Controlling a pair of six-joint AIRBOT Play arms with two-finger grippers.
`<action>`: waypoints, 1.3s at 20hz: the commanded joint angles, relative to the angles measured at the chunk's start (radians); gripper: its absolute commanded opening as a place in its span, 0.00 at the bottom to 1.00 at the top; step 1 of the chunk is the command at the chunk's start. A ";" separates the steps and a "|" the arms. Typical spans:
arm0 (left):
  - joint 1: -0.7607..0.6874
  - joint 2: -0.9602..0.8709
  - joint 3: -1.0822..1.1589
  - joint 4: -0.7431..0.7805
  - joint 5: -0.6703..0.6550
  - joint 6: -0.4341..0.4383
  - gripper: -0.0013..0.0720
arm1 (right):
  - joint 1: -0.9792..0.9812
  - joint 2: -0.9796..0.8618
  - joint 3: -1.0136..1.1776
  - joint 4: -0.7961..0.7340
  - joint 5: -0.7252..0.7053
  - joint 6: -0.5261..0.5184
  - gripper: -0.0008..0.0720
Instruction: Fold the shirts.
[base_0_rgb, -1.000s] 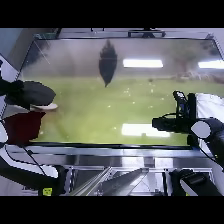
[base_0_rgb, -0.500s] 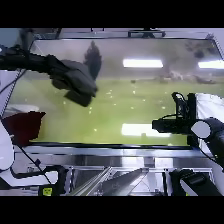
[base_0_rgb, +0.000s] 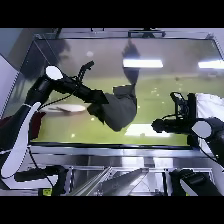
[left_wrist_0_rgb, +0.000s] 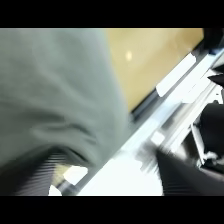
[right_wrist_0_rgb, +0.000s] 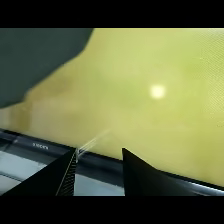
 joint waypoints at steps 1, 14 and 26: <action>0.071 -0.049 0.043 0.000 -0.127 -0.034 0.99 | -0.064 -0.009 0.077 -0.001 -0.020 -0.028 0.46; 0.306 -0.044 -0.385 -0.002 0.133 0.068 0.99 | -0.303 -0.874 0.478 0.677 -0.038 -0.671 0.70; 0.197 -0.241 -0.353 -0.005 0.078 0.079 0.83 | -0.149 -1.171 0.720 0.697 0.007 -0.673 0.19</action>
